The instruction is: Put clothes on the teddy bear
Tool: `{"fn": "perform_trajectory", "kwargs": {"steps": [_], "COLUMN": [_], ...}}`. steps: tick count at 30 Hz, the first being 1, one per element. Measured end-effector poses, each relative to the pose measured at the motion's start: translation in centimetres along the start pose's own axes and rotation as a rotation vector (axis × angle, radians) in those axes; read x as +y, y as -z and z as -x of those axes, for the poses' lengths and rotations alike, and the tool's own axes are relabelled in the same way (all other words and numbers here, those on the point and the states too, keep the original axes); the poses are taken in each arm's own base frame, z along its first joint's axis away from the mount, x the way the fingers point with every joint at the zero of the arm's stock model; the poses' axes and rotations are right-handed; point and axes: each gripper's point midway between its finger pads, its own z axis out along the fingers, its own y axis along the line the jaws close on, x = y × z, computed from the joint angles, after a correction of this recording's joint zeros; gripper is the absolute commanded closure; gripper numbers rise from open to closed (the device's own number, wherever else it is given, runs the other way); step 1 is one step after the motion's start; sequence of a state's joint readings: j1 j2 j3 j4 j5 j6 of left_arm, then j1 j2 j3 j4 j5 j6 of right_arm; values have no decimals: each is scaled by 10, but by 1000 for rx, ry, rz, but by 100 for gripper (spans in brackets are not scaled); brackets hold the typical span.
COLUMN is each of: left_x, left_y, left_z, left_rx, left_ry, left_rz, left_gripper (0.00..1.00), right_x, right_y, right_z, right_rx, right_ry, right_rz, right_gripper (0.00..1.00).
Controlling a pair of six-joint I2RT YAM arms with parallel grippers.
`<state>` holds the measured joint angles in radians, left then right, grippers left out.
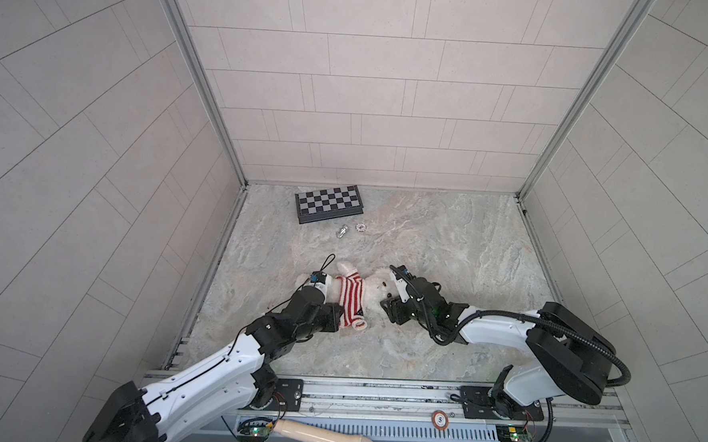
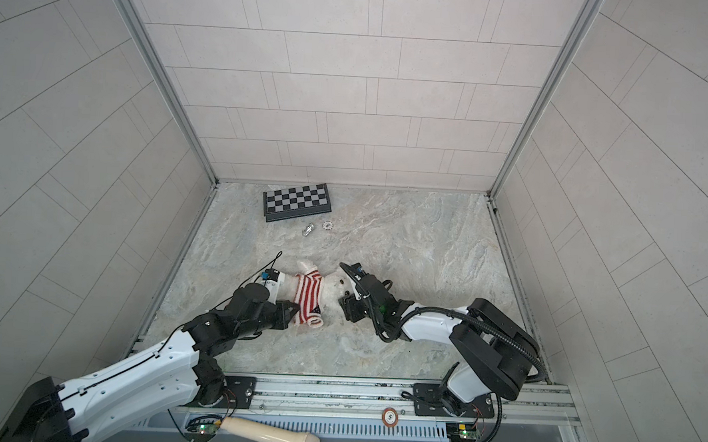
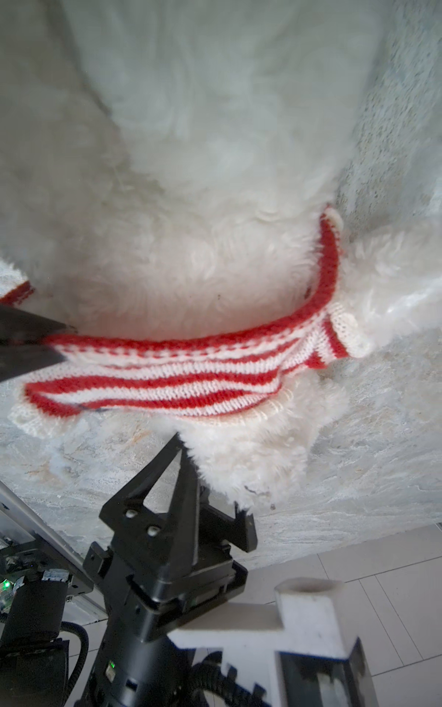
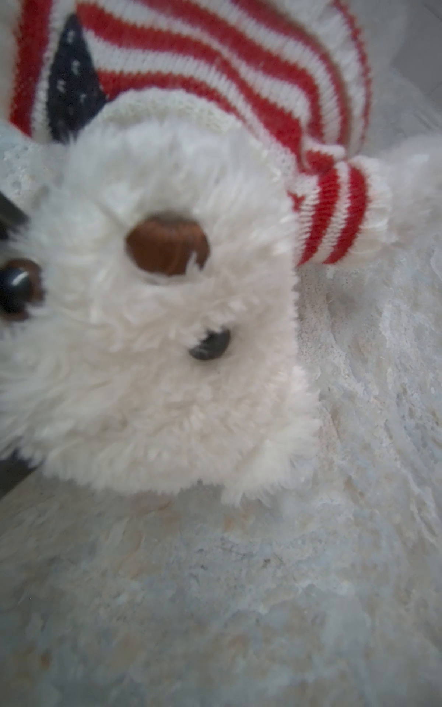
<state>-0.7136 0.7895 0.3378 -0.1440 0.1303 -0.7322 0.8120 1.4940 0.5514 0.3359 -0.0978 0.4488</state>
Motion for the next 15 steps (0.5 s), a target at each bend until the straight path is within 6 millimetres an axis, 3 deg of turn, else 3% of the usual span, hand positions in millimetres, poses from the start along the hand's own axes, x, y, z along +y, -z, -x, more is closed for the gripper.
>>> {"fn": "perform_trajectory", "kwargs": {"steps": [6, 15], "left_x": [6, 19], "left_y": [4, 16], "left_z": [2, 9], "left_rx": [-16, -60], "left_ry": [-4, -17], "left_rz": [24, 75], "left_gripper": [100, 100], "right_x": [-2, -4], "right_y": [0, 2], "right_z": [2, 4], "right_rx": [-6, -10], "right_ry": [-8, -16], "right_rz": [-2, -9], "right_gripper": [82, 91]}}
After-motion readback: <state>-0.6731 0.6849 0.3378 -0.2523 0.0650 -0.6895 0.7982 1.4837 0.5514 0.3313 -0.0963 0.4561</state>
